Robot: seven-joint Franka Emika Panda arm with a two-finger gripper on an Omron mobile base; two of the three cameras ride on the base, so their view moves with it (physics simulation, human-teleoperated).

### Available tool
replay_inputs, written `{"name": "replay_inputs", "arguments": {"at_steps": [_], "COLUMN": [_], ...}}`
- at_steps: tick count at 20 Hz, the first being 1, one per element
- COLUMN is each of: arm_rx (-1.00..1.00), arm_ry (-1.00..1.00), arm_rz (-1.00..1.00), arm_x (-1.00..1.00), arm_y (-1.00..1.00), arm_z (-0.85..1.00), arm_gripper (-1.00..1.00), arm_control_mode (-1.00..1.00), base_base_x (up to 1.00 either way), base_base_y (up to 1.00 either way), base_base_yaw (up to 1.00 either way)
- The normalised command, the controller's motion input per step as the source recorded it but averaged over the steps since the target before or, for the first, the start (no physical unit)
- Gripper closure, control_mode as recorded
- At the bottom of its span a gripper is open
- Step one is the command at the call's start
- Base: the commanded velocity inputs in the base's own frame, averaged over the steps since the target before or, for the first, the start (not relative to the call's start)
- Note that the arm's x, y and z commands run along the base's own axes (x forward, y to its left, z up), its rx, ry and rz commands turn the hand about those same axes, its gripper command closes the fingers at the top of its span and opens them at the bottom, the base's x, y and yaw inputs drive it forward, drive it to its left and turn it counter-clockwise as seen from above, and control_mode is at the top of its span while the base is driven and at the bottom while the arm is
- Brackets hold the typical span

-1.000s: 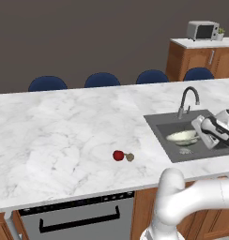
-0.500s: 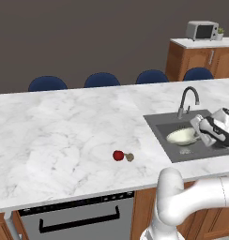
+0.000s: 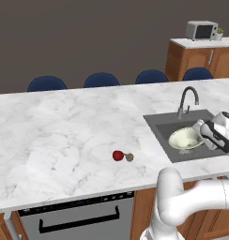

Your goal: Dump the tomato and garlic from the bowl so the bowl can be washed. Place the bowl in the sink after clearing the leftovers.

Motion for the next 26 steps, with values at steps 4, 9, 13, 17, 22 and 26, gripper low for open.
{"name": "replay_inputs", "arguments": {"at_steps": [4, 9, 13, 17, 22, 26], "arm_rx": [0.01, 0.00, 0.00, 0.00, 0.00, 0.00], "arm_ry": [0.00, 0.00, 0.00, -0.02, -0.03, -0.09], "arm_rz": [0.00, -0.01, -0.04, -0.03, -0.05, -0.01], "arm_x": [0.00, -0.07, -0.11, -0.31, -0.50, -1.00], "arm_y": [0.02, 0.00, 0.00, 0.00, 0.00, 0.14], "arm_z": [-0.03, 0.06, 0.37, 0.73, 0.99, 0.96], "arm_gripper": [-1.00, -1.00, -1.00, -1.00, -1.00, -1.00], "arm_control_mode": [-1.00, -1.00, -1.00, -1.00, -1.00, -1.00], "base_base_x": [0.00, 0.00, 0.00, 0.00, 0.00, 0.00], "base_base_y": [0.00, 0.00, 0.00, 0.00, 0.00, 0.00], "base_base_yaw": [0.00, 0.00, 0.00, 0.00, 0.00, 0.00]}}
